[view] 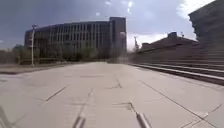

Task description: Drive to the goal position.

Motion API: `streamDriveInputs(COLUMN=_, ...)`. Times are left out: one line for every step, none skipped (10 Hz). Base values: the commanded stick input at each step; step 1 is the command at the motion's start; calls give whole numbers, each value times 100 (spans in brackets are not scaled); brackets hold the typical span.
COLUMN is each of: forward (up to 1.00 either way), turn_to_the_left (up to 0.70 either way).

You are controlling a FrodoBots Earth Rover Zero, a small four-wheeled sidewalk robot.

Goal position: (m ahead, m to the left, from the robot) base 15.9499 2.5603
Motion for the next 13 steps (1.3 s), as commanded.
streamDriveInputs(forward=70, turn_to_the_left=0)
streamDriveInputs(forward=70, turn_to_the_left=0)
streamDriveInputs(forward=70, turn_to_the_left=22)
streamDriveInputs(forward=70, turn_to_the_left=27)
streamDriveInputs(forward=70, turn_to_the_left=27)
streamDriveInputs(forward=70, turn_to_the_left=27)
streamDriveInputs(forward=70, turn_to_the_left=27)
streamDriveInputs(forward=70, turn_to_the_left=27)
streamDriveInputs(forward=70, turn_to_the_left=27)
streamDriveInputs(forward=70, turn_to_the_left=27)
streamDriveInputs(forward=70, turn_to_the_left=27)
streamDriveInputs(forward=70, turn_to_the_left=27)
streamDriveInputs(forward=70, turn_to_the_left=27)
